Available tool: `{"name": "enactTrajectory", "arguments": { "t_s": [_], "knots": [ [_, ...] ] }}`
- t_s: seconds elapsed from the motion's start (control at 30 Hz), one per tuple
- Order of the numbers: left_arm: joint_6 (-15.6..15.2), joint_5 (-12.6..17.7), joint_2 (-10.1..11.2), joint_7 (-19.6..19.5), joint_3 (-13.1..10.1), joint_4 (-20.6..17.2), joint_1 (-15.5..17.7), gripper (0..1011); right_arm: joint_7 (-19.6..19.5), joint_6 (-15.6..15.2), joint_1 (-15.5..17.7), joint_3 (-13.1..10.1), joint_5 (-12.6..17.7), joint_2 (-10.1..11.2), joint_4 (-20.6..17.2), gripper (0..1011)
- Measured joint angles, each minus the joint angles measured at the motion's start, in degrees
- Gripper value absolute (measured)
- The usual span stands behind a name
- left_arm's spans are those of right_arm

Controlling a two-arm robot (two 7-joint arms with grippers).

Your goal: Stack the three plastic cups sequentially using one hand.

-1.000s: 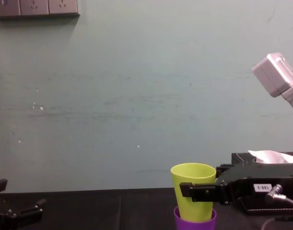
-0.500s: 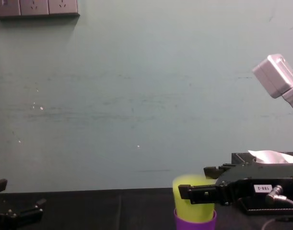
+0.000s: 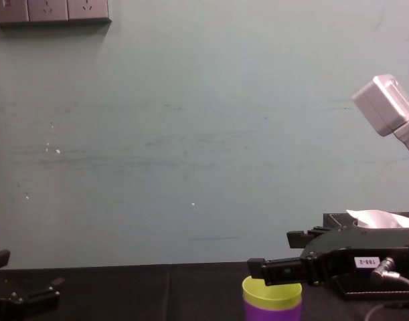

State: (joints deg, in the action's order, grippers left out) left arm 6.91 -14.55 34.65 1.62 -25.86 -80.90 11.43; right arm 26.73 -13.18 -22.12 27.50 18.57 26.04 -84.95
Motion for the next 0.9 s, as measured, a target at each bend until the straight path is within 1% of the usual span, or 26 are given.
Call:
{"name": "enactTrajectory", "arguments": {
  "t_s": [0.1, 0.27, 0.4, 0.43, 0.53, 0.57, 0.63, 0.67, 0.77, 0.87, 0.9],
  "knots": [
    [0.0, 0.0, 0.0, 0.0, 0.0, 0.0, 0.0, 1011, 0.0, -0.01, 0.0, 0.0, 0.0, 0.0, -0.01, 1003],
    [0.0, 0.0, 0.0, 0.0, 0.0, 0.0, 0.0, 1011, 0.0, 0.22, 1.12, -0.54, -0.1, 1.31, -2.23, 1003],
    [0.0, 0.0, 0.0, 0.0, 0.0, 0.0, 0.0, 1011, 1.36, 0.35, 2.18, -1.39, 0.57, 3.09, -4.33, 1003],
    [0.0, 0.0, 0.0, 0.0, 0.0, 0.0, 0.0, 1011, 2.06, 0.36, 2.53, -1.67, 1.08, 3.8, -4.94, 1003],
    [0.0, 0.0, 0.0, 0.0, 0.0, 0.0, 0.0, 1011, 3.12, 0.28, 3.02, -1.99, 1.84, 4.97, -5.78, 1003],
    [0.0, 0.0, 0.0, 0.0, 0.0, 0.0, 0.0, 1011, 3.93, 0.2, 3.34, -2.02, 2.19, 5.96, -6.32, 1003],
    [0.0, 0.0, 0.0, 0.0, 0.0, 0.0, 0.0, 1011, 4.62, 0.19, 3.6, -2.02, 2.45, 6.77, -6.72, 1003],
    [0.0, 0.0, 0.0, 0.0, 0.0, 0.0, 0.0, 1011, 5.49, 0.24, 3.87, -1.98, 2.83, 7.73, -7.05, 1003],
    [0.0, 0.0, 0.0, 0.0, 0.0, 0.0, 0.0, 1011, 6.87, 0.56, 4.17, -1.79, 3.51, 8.91, -7.32, 1003],
    [0.0, 0.0, 0.0, 0.0, 0.0, 0.0, 0.0, 1011, 8.79, 1.74, 4.33, -0.94, 3.82, 10.74, -7.43, 1003],
    [0.0, 0.0, 0.0, 0.0, 0.0, 0.0, 0.0, 1011, 8.79, 1.74, 4.33, -0.94, 3.82, 10.74, -7.43, 1003]
  ]
}}
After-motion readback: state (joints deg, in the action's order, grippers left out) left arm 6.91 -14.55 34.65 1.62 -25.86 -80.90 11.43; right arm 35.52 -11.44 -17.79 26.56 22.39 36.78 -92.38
